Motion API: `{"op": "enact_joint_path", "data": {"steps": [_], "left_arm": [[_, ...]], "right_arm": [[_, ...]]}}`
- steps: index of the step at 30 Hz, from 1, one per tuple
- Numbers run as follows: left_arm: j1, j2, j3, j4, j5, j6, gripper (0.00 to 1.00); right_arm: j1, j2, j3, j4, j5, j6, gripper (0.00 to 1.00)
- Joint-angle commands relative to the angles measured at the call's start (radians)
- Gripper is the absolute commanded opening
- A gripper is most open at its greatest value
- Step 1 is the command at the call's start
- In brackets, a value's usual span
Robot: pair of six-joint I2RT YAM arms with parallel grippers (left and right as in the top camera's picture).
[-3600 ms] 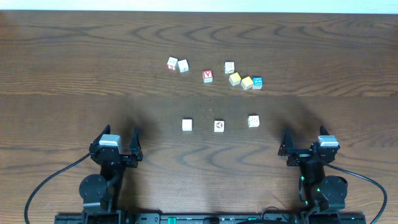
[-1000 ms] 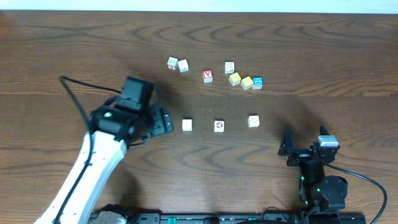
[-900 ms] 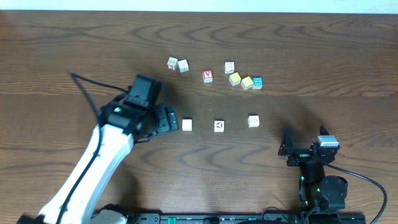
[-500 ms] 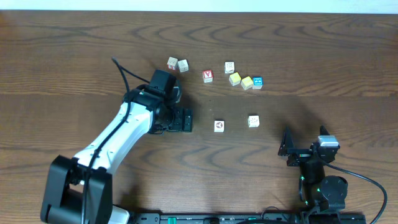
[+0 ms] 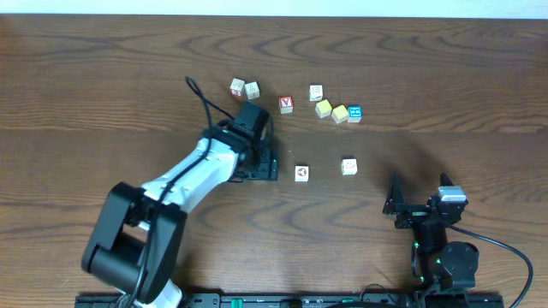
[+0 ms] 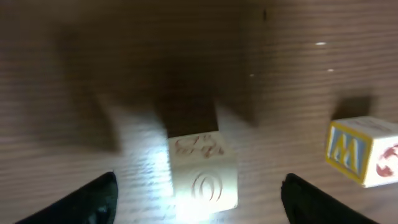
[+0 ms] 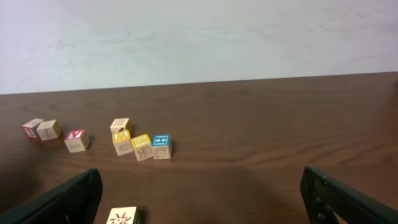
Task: Lift 3 blocks
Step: 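Move the left gripper down beside the leftmost white block, then push the leftmost white block rightward against the middle block with left gripper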
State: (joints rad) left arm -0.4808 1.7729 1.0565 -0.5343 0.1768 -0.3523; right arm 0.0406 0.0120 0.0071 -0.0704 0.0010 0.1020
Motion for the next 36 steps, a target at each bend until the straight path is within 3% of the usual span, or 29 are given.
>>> {"op": "enact_joint_path", "data": {"steps": [1,7,12,21,36], "left_arm": [[-0.019,0.026,0.025,0.003,-0.039,-0.021,0.79],[-0.023,0.03,0.025,0.0,-0.118,-0.078,0.68],[-0.031,0.031,0.024,0.005,-0.117,-0.102,0.52],[-0.105,0.033,-0.006,0.054,-0.119,-0.147,0.52],[-0.104,0.063,-0.007,0.062,-0.163,-0.147,0.52]], "right_arm": [[-0.013,-0.006,-0.002,-0.004,0.013,-0.006,0.99],[-0.013,-0.006,-0.002,-0.004,0.013,-0.006,0.99],[-0.013,-0.006,-0.002,-0.004,0.013,-0.006,0.99],[-0.013,-0.006,-0.002,-0.004,0.013,-0.006,0.99],[-0.013,-0.006,-0.002,-0.004,0.013,-0.006,0.99]]}}
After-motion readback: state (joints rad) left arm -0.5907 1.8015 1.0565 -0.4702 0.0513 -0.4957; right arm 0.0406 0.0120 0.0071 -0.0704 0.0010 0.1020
